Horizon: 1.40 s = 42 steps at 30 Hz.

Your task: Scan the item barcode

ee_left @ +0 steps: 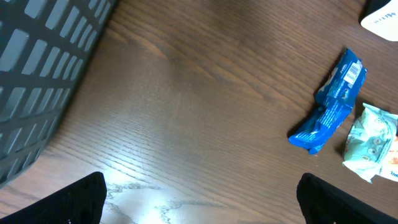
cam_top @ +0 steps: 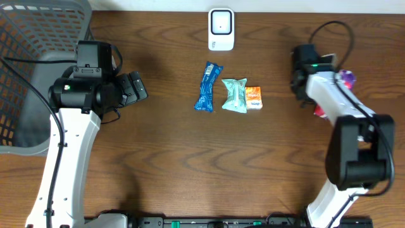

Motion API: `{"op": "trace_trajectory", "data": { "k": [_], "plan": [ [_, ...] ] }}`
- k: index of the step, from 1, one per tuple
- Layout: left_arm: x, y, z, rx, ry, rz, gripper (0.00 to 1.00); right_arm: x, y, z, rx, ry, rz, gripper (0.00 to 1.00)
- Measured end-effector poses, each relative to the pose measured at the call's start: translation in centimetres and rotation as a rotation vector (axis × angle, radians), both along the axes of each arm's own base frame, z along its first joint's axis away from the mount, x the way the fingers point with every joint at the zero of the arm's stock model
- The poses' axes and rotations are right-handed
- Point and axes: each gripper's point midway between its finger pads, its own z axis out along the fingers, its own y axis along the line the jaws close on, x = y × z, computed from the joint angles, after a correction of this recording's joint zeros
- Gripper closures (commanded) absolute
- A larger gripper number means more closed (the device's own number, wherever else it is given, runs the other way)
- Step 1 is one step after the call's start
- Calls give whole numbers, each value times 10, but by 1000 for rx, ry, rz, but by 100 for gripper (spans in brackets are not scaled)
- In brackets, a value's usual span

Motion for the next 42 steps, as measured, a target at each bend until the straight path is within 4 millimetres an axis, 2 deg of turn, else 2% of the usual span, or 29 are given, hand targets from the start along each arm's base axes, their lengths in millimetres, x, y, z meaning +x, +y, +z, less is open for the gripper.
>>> {"op": "trace_trajectory", "data": {
  "k": [3,8,11,15,17,20,22,24,26,27,28,29,30,32,34,38,42],
  "plan": [
    [0,0,0,0,0,0,2,6,23,-2,-11,-9,50,65],
    [0,0,0,0,0,0,2,19,69,-13,87,-41,151,56],
    [0,0,0,0,0,0,2,21,93,-24,187,-29,197,53],
    [0,0,0,0,0,0,2,22,106,-26,304,-10,206,40],
    [0,0,0,0,-1,0,2,28,107,-15,360,-30,197,31],
    [0,0,0,0,0,0,2,41,102,16,473,-119,179,15],
    [0,0,0,0,0,0,2,49,88,43,556,-203,163,10],
    [0,0,0,0,0,0,2,51,66,67,628,-282,131,9],
    [0,0,0,0,0,0,2,47,38,81,688,-335,81,14],
    [0,0,0,0,0,0,2,43,25,82,713,-347,55,21],
    [0,0,0,0,0,0,2,39,12,81,740,-354,25,39],
    [0,0,0,0,0,0,2,35,2,77,777,-354,-1,66],
    [0,0,0,0,0,0,2,31,-5,71,816,-351,-23,82],
    [0,0,0,0,0,0,2,23,-8,55,923,-323,-32,97],
    [0,0,0,0,0,0,2,18,4,41,1030,-279,12,99],
    [0,0,0,0,-1,0,2,9,51,20,1234,-172,173,99],
    [0,0,0,0,-1,0,2,-3,83,5,1293,-88,241,99]
  ]
}}
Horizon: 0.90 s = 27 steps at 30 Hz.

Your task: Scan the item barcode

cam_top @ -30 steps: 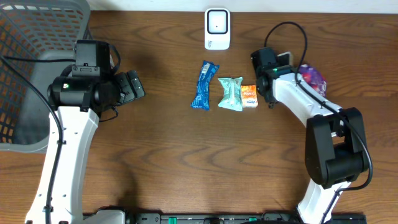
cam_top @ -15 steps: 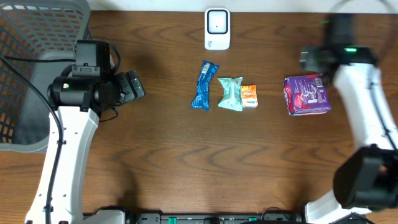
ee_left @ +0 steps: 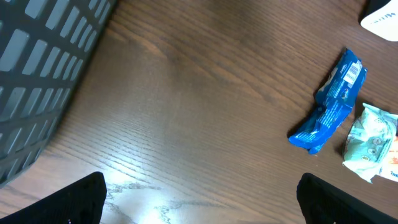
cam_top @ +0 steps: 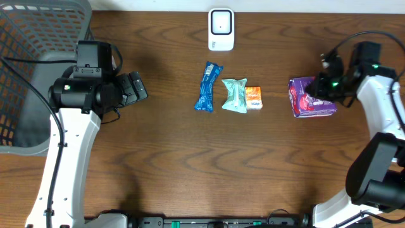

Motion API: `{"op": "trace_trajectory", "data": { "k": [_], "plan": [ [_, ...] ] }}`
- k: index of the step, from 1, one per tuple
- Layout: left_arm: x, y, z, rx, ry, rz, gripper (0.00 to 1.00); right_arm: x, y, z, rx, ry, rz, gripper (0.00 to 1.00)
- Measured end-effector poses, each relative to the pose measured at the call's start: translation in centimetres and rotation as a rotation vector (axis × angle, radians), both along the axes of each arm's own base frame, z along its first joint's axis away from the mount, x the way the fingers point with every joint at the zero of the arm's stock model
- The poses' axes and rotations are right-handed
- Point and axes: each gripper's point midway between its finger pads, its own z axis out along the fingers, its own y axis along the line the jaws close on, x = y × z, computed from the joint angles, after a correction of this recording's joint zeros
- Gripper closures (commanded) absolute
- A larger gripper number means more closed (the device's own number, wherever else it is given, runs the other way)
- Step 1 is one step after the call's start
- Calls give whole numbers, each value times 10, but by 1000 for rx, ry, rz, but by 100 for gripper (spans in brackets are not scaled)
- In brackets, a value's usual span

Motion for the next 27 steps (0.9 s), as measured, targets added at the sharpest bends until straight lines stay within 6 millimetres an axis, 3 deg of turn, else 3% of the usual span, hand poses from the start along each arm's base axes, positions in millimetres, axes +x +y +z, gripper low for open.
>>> {"op": "trace_trajectory", "data": {
  "k": [4,9,13,20,27],
  "plan": [
    [0,0,0,0,0,0,2,-16,9,-22,-51,98,-42,98],
    [0,0,0,0,0,0,2,-46,2,-53,-132,234,-130,99],
    [0,0,0,0,0,0,2,-52,-1,-65,-149,247,-160,99],
    [0,0,0,0,1,0,2,-27,-15,-79,-206,106,-208,98],
    [0,0,0,0,0,0,2,3,-31,-70,-274,-25,-250,98]
  ]
}}
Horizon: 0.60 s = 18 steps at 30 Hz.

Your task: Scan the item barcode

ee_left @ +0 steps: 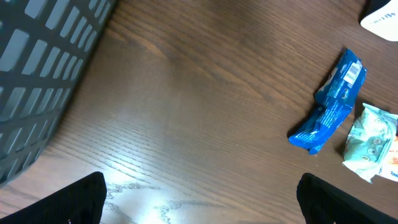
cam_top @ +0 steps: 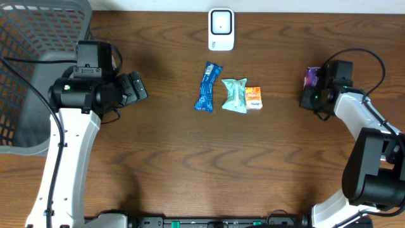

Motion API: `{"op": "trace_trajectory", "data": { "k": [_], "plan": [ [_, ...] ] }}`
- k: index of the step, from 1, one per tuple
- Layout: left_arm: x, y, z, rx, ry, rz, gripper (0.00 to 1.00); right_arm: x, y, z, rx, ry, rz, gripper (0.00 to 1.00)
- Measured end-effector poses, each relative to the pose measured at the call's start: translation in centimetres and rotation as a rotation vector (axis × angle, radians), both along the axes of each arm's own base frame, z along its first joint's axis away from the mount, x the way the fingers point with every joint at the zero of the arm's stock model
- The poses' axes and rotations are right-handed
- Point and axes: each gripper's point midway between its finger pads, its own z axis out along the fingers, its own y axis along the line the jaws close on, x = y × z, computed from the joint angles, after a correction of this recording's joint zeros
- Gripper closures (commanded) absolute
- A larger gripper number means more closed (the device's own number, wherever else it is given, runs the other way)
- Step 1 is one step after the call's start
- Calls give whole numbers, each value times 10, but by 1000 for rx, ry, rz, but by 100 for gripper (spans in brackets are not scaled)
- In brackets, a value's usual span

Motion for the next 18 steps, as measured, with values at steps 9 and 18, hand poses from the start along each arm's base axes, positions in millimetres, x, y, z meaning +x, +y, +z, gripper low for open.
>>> {"op": "trace_trajectory", "data": {
  "k": [9,18],
  "plan": [
    [0,0,0,0,0,0,2,0,-5,18,-21,46,-6,95],
    [0,0,0,0,0,0,2,12,-5,66,-10,59,0,71]
  ]
}}
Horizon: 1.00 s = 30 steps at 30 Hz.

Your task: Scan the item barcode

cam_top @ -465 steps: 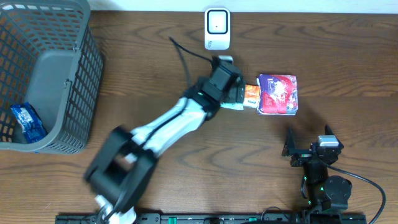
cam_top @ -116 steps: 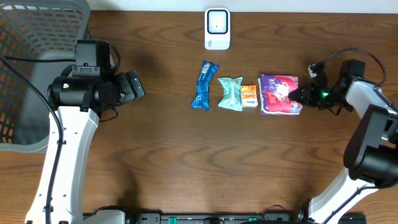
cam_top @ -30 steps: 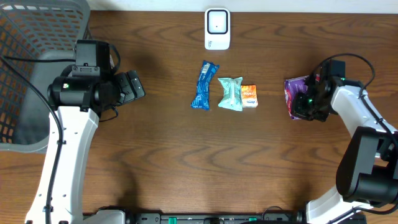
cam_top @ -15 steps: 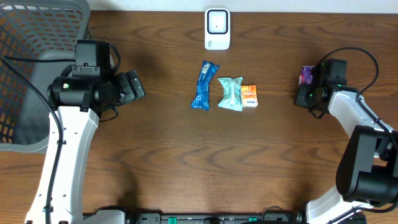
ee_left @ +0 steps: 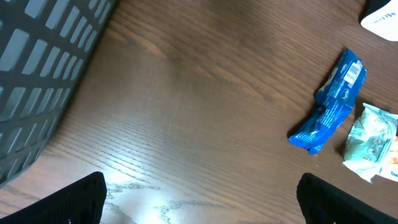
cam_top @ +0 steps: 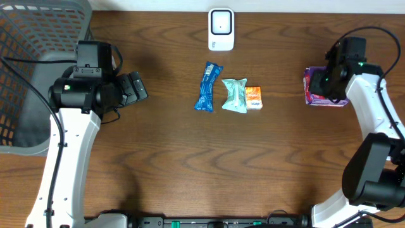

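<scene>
A white barcode scanner (cam_top: 221, 28) stands at the table's far middle; its corner (ee_left: 380, 18) shows in the left wrist view. My right gripper (cam_top: 326, 84) is shut on a purple packet (cam_top: 314, 90), right of the scanner and nearer the front, its broad face up. Mid-table lie a blue packet (cam_top: 207, 87) (ee_left: 329, 102), a pale green packet (cam_top: 235, 95) (ee_left: 370, 140) and a small orange box (cam_top: 253, 97). Well left of them, my left gripper (cam_top: 140, 87) (ee_left: 199, 208) is open, fingertips (ee_left: 78, 198) wide apart over bare wood.
A grey mesh basket (cam_top: 38, 57) (ee_left: 37, 81) fills the far left corner, behind the left arm. A black cable (cam_top: 380, 38) loops above the right arm at the right edge. The wooden table (cam_top: 190, 164) runs to the front.
The right gripper has shifted a little right and back, and the purple packet now shows its broad face instead of a narrow sliver under the wrist. The left arm has not moved.
At first the right arm lay over the far right with only a bit of purple showing under it. Then the purple packet lay face up left of there, at the gripper. Then it was nearly hidden below the wrist; now it faces up again, slightly farther back.
</scene>
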Motion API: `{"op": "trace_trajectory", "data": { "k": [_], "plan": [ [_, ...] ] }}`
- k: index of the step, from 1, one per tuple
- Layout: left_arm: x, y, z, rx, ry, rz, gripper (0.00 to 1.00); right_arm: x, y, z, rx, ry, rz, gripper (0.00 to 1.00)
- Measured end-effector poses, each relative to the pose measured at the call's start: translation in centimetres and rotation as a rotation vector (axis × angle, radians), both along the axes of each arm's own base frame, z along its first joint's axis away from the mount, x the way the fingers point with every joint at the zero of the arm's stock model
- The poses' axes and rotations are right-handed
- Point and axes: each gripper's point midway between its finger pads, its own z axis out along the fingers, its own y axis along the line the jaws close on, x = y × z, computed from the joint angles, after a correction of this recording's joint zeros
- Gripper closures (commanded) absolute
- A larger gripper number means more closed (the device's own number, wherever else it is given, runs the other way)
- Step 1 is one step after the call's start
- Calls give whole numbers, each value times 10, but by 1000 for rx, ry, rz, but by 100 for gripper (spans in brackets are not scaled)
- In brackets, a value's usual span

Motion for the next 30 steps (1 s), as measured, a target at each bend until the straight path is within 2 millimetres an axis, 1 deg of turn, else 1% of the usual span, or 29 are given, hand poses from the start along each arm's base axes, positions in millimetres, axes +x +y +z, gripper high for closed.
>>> {"op": "trace_trajectory", "data": {
  "k": [1,3,6,8,9,10,13,14,17,19,25,28,30],
  "plan": [
    [0,0,0,0,0,0,2,-1,4,1,23,3,9,71],
    [0,0,0,0,0,0,2,-3,16,1,87,8,36,60],
    [0,0,0,0,0,0,2,0,39,5,191,-16,97,33],
    [0,0,0,0,0,0,2,5,58,9,236,-41,150,17],
    [0,0,0,0,0,0,2,8,68,11,248,-58,176,13],
    [0,0,0,0,0,0,2,13,80,13,255,-88,220,12],
    [0,0,0,0,0,0,2,18,105,11,263,-123,286,12],
    [0,0,0,0,0,0,2,18,115,7,265,-131,310,14],
    [0,0,0,0,0,0,2,16,135,-4,274,-144,339,30],
    [0,0,0,0,0,0,2,15,142,-11,287,-144,328,33],
    [0,0,0,0,0,0,2,9,144,-38,317,-143,268,48],
    [0,0,0,0,0,0,2,3,144,-49,328,-137,244,53],
    [0,0,0,0,0,0,2,-2,145,-57,340,-132,229,55]
  ]
}}
